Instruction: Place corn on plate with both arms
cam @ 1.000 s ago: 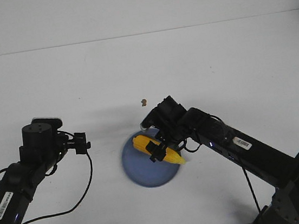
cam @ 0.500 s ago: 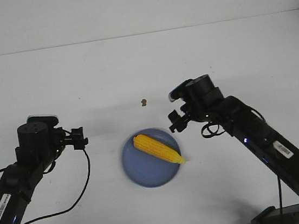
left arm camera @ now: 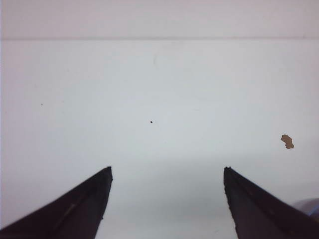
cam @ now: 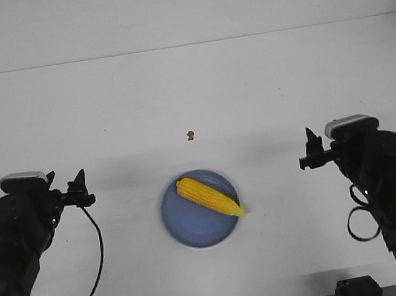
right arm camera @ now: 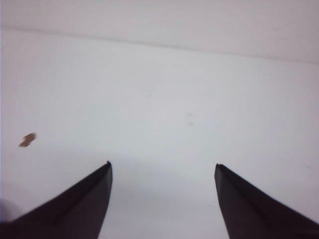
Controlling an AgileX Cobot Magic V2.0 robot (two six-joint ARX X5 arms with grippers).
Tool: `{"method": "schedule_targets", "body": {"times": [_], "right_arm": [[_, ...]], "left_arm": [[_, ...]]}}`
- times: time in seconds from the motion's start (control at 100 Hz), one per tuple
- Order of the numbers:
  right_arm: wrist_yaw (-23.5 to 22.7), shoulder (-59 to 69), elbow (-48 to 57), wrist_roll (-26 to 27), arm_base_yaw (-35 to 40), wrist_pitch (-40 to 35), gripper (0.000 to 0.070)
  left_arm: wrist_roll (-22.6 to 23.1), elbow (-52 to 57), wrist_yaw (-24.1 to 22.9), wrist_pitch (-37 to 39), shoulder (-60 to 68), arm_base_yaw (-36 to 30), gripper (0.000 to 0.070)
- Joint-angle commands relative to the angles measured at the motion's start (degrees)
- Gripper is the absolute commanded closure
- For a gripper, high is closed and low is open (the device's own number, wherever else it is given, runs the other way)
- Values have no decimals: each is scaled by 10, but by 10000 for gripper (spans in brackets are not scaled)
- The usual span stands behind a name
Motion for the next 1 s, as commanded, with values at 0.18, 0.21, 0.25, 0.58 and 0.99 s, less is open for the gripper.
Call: {"method": "schedule_targets", "body": {"times": [0.18,0.21,0.25,0.58,0.99], "right_arm": [[-24,-208,-143,4,-4,72,266],[-22,-232,-160,4,-4,72,266],[-16,-262,-181,8,-4,72,266],[44,-384,-240,31,-4,59,266],[46,-384,-240,31,-4,60,690]], "left_arm": [[0,-127,0,54,-118,1,240],[-1,-141,0,56,-134,1,240],[-2,-157,0,56,-153,1,240],[-22,-193,-5,67,-247,1,242],[-23,-193,-4,69,-262,1,659]]}}
